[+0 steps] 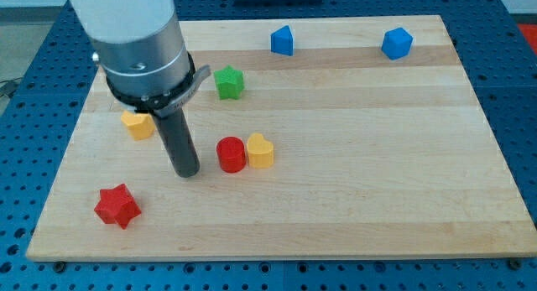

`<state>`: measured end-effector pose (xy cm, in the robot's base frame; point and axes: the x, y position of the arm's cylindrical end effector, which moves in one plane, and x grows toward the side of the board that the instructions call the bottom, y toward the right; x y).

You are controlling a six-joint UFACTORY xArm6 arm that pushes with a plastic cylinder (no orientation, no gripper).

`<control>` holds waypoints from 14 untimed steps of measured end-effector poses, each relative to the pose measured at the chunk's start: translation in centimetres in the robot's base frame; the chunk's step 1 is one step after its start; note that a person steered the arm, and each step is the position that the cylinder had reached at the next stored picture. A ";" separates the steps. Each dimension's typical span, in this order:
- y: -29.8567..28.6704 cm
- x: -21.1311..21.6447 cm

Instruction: Push the yellow heart diagonally bottom right to the red circle

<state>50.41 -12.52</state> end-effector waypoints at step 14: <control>10.9 -1.1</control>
<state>49.30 -1.61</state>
